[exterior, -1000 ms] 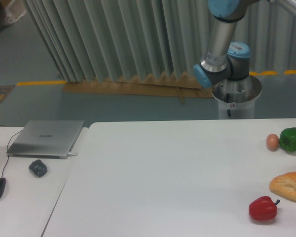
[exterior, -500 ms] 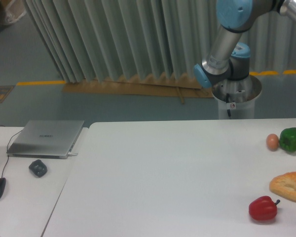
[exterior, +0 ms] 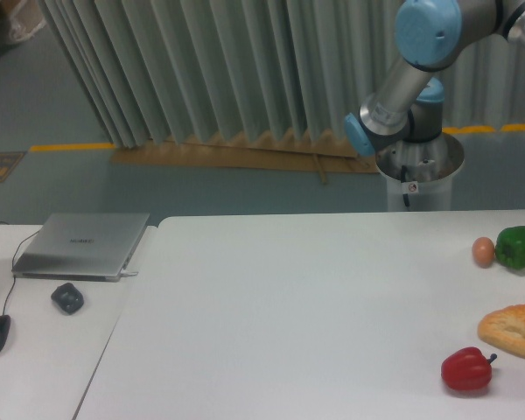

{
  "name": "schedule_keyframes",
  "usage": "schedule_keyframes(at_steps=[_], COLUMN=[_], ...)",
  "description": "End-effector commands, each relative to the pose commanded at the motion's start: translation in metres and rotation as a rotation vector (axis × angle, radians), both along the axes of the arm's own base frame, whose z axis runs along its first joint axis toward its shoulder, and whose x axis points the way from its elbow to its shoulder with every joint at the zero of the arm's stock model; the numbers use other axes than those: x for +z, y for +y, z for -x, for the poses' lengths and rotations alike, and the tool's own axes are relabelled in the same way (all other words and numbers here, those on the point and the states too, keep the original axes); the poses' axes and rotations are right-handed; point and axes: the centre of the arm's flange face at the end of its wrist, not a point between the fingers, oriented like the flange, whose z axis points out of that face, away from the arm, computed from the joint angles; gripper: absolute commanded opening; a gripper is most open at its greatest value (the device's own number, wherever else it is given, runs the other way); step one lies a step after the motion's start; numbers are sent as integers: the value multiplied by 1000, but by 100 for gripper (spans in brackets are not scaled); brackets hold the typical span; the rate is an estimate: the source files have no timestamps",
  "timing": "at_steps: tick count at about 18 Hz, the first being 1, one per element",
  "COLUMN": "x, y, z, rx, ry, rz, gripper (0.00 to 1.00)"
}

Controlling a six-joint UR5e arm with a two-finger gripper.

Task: Place the yellow pepper on the table

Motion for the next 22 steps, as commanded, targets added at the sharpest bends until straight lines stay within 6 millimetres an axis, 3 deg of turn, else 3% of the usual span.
schedule_keyframes(at_steps=[9, 22], x=[-6, -18], y=[6, 9], z=[15, 20], rx=[0, 1], ry=[52, 43], rz=[-20, -12], gripper=[100, 100])
